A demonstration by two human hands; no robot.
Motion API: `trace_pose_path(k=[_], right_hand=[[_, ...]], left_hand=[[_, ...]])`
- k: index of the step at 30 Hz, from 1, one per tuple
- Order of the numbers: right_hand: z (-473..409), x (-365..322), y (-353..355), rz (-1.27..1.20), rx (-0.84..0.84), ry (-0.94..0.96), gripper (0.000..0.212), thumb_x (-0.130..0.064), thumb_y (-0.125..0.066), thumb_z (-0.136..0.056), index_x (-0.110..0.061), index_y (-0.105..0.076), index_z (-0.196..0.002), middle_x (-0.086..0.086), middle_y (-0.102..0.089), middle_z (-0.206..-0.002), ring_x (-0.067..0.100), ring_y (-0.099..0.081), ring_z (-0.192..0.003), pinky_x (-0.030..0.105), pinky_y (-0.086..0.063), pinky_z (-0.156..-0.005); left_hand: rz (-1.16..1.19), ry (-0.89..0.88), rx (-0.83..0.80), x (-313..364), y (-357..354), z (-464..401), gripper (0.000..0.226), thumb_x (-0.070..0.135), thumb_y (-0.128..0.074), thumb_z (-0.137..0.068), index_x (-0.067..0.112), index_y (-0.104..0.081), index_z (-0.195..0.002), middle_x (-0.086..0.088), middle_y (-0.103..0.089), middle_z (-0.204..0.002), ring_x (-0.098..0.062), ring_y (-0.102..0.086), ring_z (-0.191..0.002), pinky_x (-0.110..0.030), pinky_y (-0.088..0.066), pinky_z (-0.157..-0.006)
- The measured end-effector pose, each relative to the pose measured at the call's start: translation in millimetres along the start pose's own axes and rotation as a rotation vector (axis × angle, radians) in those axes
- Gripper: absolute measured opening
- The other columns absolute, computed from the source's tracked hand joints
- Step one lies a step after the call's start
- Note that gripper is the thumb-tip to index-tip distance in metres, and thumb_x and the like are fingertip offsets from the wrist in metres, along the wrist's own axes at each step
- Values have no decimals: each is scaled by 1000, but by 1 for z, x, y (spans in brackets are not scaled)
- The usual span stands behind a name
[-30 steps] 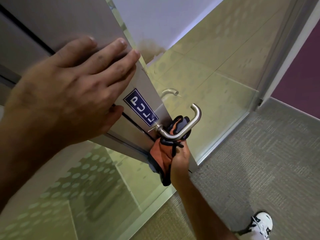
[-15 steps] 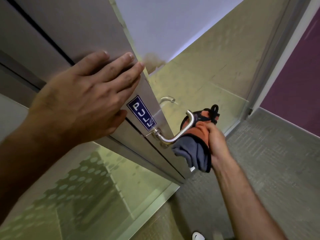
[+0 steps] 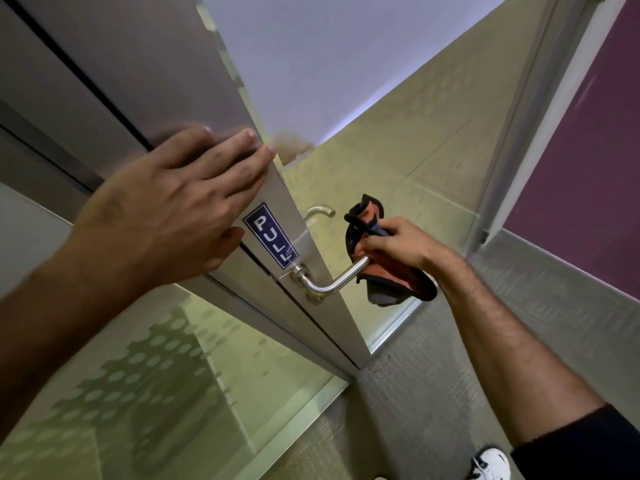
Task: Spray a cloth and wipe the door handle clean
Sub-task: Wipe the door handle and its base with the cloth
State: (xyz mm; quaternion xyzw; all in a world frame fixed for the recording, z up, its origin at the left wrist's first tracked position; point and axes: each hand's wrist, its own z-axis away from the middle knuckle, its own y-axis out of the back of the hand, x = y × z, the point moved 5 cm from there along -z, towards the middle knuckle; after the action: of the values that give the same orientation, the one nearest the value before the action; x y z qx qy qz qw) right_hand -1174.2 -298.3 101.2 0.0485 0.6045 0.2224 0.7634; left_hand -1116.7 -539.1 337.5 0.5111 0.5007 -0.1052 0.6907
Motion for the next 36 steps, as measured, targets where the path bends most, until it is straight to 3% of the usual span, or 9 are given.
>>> trace_pose_path(k=[3, 6, 11, 16, 20, 24, 27, 32, 36], right_hand=[[-3, 11, -14, -303, -57, -116, 30, -37, -72, -72, -10, -75, -84, 6, -78, -80, 25, -72, -74, 31, -60, -70], [4, 12, -41, -632, -137, -226, 18, -25, -67, -80, -8, -67, -85, 11, -66, -75, 21, -65, -68, 28, -55, -67], [24, 8, -61, -784, 272, -276, 19, -24, -66, -85, -14, -66, -69, -7, -62, -50, 8, -58, -43, 14, -41, -38], [57, 2, -106, -789, 529, -356, 30, -41, -56, -98, -14, -69, -95, 6, -74, -86, 25, -71, -82, 36, -56, -78], [77, -6, -144, -872, 409, -435, 33, -33, -54, -101, -3, -68, -107, 16, -75, -94, 30, -71, -85, 41, -58, -79], [108, -2, -142, -985, 258, -442, 32, -29, -55, -104, 0, -67, -110, 18, -76, -94, 22, -73, -70, 27, -59, -51], [133, -2, -125, -1054, 234, -399, 35, -34, -56, -104, -2, -67, -111, 20, -73, -95, 23, -73, -72, 29, -62, -55], [159, -20, -101, -1177, 150, -307, 46, -44, -50, -104, -8, -68, -126, 22, -75, -118, 34, -72, -111, 48, -58, -96], [168, -43, -75, -1298, 5, -170, 48, -53, -51, -98, -17, -79, -114, 17, -75, -122, 30, -73, -110, 41, -62, -85]], left_hand=[[-21, 1, -33, 0, 5, 1, 77, 43, -30, -96, 1, -31, -160, -13, -25, -174, -32, -23, -160, -53, -16, -123], [-36, 7, -50, -1, 10, 2, 77, 43, -33, -96, 1, -33, -160, -12, -26, -174, -31, -24, -160, -53, -20, -122], [-58, 13, -88, 2, 20, 1, 75, 41, -35, -96, 0, -34, -159, -14, -31, -172, -31, -30, -158, -52, -25, -121], [-88, 24, -173, 2, 24, 2, 74, 42, -35, -97, 2, -35, -160, -12, -29, -173, -29, -31, -159, -50, -26, -124], [-102, 20, -208, 2, 23, 4, 74, 44, -23, -99, 4, -30, -162, -10, -22, -175, -28, -25, -162, -49, -21, -127], [-84, 8, -242, 3, 18, 8, 75, 45, -22, -101, 4, -21, -165, -11, -15, -177, -28, -19, -164, -48, -18, -129], [-39, 34, -234, 0, 20, 6, 74, 44, -28, -102, 6, -20, -165, -9, -20, -176, -26, -19, -163, -46, -18, -130], [657, 272, -170, 41, 39, 9, 64, 38, -63, -96, 11, -52, -153, -4, -52, -161, -25, -36, -157, -46, -44, -120], [1222, 715, -256, 115, 34, 34, 63, 46, -65, -94, 26, -53, -153, 11, -50, -161, -9, -40, -154, -39, -41, -122]])
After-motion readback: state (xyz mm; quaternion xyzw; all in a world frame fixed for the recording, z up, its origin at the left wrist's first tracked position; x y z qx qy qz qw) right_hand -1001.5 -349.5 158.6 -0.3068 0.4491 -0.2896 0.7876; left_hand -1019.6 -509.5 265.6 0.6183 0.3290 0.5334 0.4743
